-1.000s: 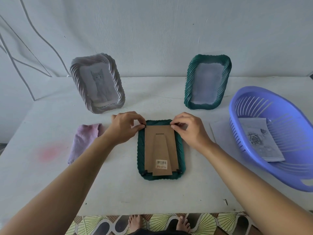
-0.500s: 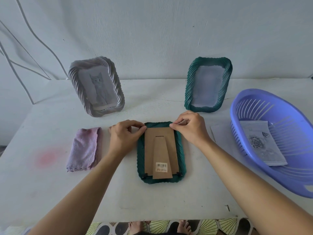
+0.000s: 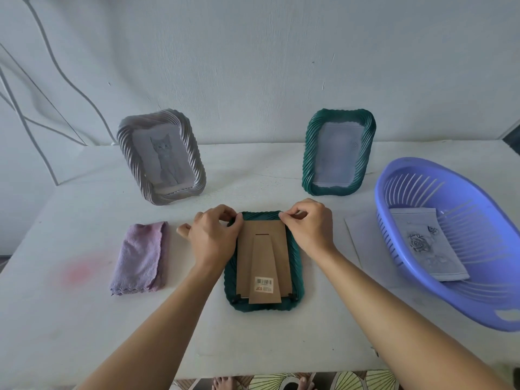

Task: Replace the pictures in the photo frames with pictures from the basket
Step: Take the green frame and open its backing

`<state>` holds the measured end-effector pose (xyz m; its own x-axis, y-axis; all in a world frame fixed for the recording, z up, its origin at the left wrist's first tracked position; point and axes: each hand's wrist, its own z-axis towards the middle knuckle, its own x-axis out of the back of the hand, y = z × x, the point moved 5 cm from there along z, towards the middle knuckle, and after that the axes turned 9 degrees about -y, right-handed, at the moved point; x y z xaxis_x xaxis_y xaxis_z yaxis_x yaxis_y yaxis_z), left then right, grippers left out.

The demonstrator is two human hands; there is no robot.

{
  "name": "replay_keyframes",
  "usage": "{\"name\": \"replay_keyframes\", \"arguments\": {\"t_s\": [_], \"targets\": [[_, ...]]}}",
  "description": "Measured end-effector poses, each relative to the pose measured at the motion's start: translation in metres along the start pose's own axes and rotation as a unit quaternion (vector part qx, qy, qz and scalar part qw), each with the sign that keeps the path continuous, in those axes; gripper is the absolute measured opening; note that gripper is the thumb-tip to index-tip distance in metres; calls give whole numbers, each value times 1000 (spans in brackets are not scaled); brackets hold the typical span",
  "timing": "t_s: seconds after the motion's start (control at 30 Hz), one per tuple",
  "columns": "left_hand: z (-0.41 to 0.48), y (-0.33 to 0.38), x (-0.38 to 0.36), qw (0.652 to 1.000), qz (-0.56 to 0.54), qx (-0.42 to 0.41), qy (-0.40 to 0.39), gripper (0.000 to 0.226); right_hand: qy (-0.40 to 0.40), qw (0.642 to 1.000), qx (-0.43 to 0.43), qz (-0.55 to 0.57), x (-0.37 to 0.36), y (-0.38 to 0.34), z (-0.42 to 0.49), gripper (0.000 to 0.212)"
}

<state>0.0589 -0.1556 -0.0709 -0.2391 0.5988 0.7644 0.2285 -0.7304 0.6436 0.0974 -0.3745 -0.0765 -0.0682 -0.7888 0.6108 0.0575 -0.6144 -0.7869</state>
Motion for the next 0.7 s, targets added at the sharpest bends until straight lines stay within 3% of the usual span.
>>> {"name": "replay_keyframes", "arguments": {"t_s": [0.2, 0.3, 0.5, 0.7], "targets": [[2, -3, 4, 997, -31, -21, -65, 15, -48, 996, 62, 40, 8, -5, -9, 3], [-7, -8, 14, 990, -49, -83, -104, 10, -85, 991, 97, 35, 17, -8, -32, 15], [-70, -20, 30, 953, 8, -240, -184, 32, -168, 970, 169, -40, 27, -7, -93, 21], [-111, -38, 29, 947, 86, -267, -155, 47, -196, 957, 195, -84, 31, 7, -125, 44]]}}
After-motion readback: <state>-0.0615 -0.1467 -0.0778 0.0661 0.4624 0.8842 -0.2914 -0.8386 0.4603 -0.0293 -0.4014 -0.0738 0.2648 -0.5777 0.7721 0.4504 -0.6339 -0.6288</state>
